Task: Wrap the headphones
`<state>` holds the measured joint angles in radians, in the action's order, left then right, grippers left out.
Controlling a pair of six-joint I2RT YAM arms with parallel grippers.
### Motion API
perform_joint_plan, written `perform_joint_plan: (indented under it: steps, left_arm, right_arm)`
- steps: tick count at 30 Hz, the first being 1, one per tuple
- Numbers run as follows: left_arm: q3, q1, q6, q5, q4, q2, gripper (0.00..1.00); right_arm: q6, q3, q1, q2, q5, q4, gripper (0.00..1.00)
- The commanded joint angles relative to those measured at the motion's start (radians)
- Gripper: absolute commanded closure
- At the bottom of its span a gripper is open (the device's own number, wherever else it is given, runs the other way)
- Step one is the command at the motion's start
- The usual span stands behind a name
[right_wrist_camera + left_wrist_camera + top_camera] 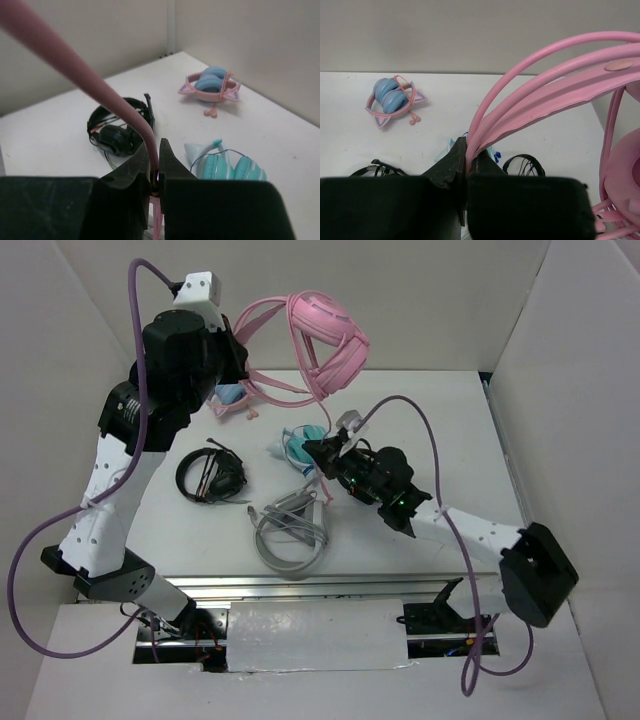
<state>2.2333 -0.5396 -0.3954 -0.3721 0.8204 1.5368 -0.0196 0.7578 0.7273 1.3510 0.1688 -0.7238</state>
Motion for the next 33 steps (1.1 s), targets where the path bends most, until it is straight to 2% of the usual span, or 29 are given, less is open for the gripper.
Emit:
perform_joint_plan:
  steps: [1, 4, 7, 13, 16, 19, 23, 26, 27, 29, 30, 33]
  left_arm:
    - [-0.001, 0.004, -0.048, -0.059, -0.178, -0.063, 1.0]
    - [-0.001, 0.007, -0.054, -0.082, -0.179, -0.047, 1.0]
    - [-0.014, 0.021, -0.078, -0.039, -0.211, -0.043, 1.0]
    - [-0.014, 0.066, -0.132, 0.073, -0.27, -0.044, 1.0]
    - [-0.026, 0.102, -0.184, 0.134, -0.303, -0.055, 1.0]
    - [-0.04, 0.136, -0.207, 0.2, -0.337, -0.053, 1.0]
    - [0.006, 0.191, -0.212, 0.389, -0.299, -0.02, 1.0]
    - [-0.021, 0.211, -0.203, 0.568, -0.309, -0.021, 1.0]
    - [-0.055, 0.211, -0.188, 0.672, -0.311, -0.027, 1.0]
    - [-0.119, 0.208, -0.165, 0.789, -0.317, -0.035, 1.0]
    - [-0.142, 0.205, -0.133, 0.911, -0.325, -0.04, 1.0]
    - [-0.195, 0.167, -0.03, 1.05, -0.319, -0.032, 1.0]
  right_arm:
    - [0.006, 0.003, 0.027, -0.172, -0.113, 0.044, 1.0]
    - [0.01, -0.052, 0.032, -0.29, -0.199, 0.135, 1.0]
    - [0.003, -0.068, 0.012, -0.361, -0.253, 0.268, 1.0]
    - [-0.093, -0.031, -0.08, -0.359, -0.259, 0.487, 1.0]
    - [-0.128, -0.049, -0.092, -0.349, -0.243, 0.515, 1.0]
    - [-0.093, -0.077, -0.091, -0.354, -0.212, 0.501, 1.0]
    - [-0.069, -0.097, -0.104, -0.329, -0.331, 0.46, 1.0]
    - [-0.034, -0.077, -0.158, -0.285, -0.373, 0.385, 1.0]
    - [-0.034, -0.072, -0.189, -0.265, -0.358, 0.37, 1.0]
    - [-0.051, -0.057, -0.224, -0.251, -0.254, 0.312, 1.0]
    - [-0.08, -0.057, -0.259, -0.241, -0.209, 0.287, 1.0]
    - [-0.16, -0.057, -0.339, -0.218, 0.021, 0.213, 0.98]
